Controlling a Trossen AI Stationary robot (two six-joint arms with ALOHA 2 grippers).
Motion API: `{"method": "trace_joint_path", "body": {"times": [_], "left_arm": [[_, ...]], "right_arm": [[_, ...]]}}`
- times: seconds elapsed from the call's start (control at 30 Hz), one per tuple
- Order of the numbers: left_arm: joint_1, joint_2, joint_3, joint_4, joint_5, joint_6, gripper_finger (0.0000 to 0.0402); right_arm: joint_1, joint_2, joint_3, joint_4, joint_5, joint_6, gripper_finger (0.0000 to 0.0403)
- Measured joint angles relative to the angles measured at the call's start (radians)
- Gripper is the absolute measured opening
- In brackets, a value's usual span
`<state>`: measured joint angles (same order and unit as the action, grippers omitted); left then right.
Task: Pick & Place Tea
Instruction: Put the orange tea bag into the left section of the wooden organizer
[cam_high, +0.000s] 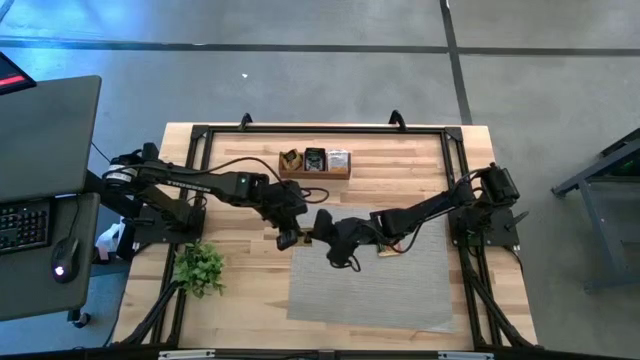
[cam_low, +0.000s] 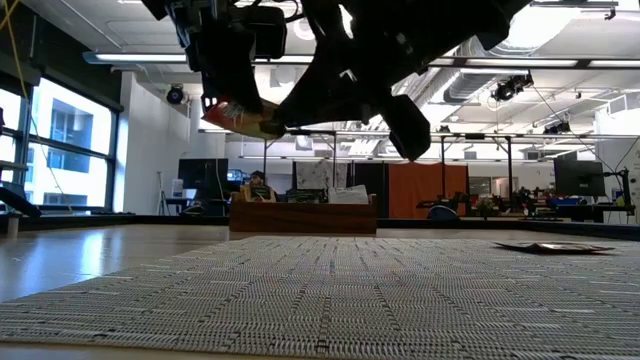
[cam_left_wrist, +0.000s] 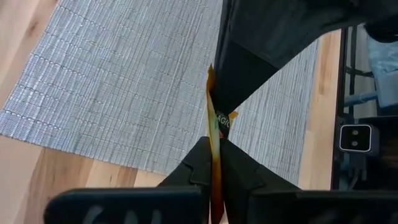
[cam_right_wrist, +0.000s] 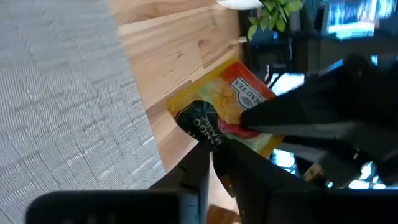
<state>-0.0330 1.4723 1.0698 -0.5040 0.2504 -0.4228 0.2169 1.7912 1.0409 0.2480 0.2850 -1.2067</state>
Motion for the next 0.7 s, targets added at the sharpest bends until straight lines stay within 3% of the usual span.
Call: {"method": "trace_joint_path", "body": {"times": [0.13,0.2,0.33,0.47,0.6,0.7], "left_arm": [[0.000,-0.036,0.000,-0.033,-0.010,0.000,0.0005],[-0.013,-0.073,0.000,-0.083,-0.064,0.000,0.0007],[-0.080,-0.187,0.003,-0.172,-0.243,-0.002,0.0007],[-0.211,-0.309,-0.036,-0.175,-0.546,-0.033,0.0007],[-0.343,-0.411,-0.177,-0.047,-0.793,-0.084,0.0007],[-0.385,-0.452,-0.309,0.119,-0.873,-0.110,0.0007]], "right_arm": [[0.000,-0.002,0.000,0.000,0.038,0.158,0.0082],[0.000,-0.002,0.001,-0.009,0.084,0.249,0.0093],[-0.003,-0.002,0.001,-0.026,0.133,0.439,0.0102],[-0.023,-0.002,0.000,0.007,0.125,0.555,0.0103],[-0.083,-0.002,0.000,0.179,-0.004,0.770,0.0103],[-0.147,-0.002,-0.006,0.331,-0.128,1.018,0.0103]]}}
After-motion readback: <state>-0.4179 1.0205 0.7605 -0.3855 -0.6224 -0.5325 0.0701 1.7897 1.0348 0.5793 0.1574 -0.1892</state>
